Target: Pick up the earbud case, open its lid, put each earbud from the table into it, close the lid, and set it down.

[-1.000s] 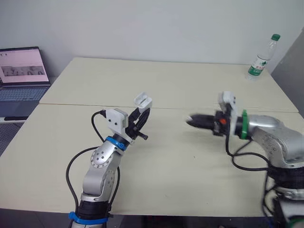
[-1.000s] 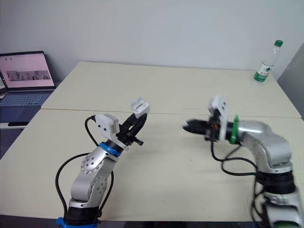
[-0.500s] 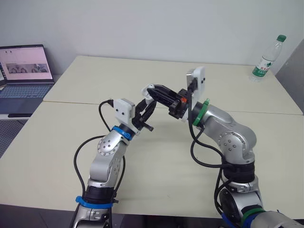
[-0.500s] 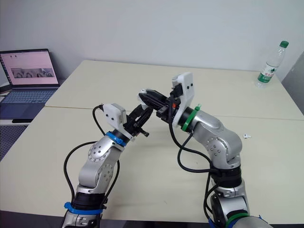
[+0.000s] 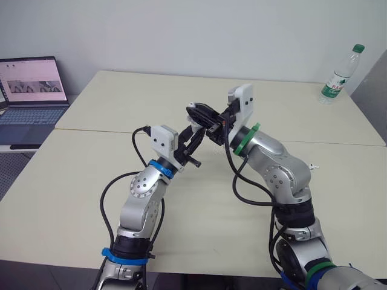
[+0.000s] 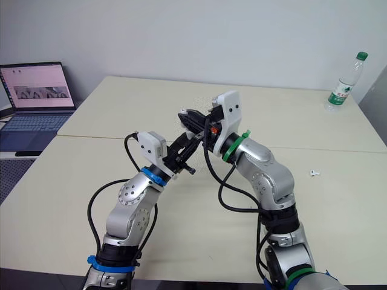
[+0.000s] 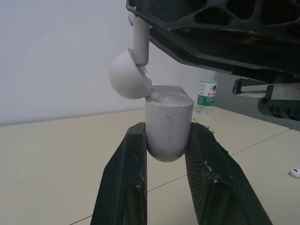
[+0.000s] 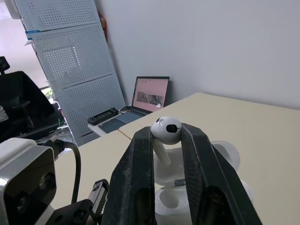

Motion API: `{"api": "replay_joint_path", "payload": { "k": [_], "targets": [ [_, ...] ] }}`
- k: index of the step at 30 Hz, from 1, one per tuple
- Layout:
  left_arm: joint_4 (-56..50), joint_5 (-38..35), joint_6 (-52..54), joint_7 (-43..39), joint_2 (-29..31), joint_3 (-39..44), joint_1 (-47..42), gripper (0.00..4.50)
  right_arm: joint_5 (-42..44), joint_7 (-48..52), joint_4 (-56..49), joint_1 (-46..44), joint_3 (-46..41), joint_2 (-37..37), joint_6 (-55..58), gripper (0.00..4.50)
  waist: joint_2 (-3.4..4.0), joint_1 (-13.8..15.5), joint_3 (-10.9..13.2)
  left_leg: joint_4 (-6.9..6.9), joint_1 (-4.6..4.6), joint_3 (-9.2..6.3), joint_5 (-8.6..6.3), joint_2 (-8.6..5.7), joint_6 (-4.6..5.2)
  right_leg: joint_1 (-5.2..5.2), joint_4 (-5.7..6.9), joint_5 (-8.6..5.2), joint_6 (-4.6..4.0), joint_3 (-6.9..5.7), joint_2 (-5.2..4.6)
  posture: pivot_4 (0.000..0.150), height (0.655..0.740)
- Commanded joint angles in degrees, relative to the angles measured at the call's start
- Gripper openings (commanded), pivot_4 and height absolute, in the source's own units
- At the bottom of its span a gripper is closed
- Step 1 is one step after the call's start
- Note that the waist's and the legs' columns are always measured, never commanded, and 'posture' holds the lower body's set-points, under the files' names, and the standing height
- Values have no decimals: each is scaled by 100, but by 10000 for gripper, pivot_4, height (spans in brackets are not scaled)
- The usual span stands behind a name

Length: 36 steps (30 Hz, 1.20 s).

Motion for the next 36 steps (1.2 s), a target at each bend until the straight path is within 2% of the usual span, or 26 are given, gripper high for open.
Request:
{"api": "replay_joint_path", "payload": {
  "k": [1,21,36],
  "targets": [
    [-241,-4,-163,-9,-34,1,-95,7388,76,15,-216,-18,-9,-8,-40,4385,0,0,0,0,0,0,0,1,0,0,0,0,0,0,0,1500,7400],
    [-286,72,-253,38,40,99,-2,7388,429,104,-432,83,-144,-203,189,4385,0,-2,0,-3,-1,0,0,2,0,-2,-2,0,0,0,0,1500,7400],
    [-278,66,-240,-19,46,91,-42,7388,245,137,-293,143,140,-217,39,4385,0,-13,1,-5,-3,2,0,2,0,-5,-4,-1,1,1,1,1500,7400]
  ]
}}
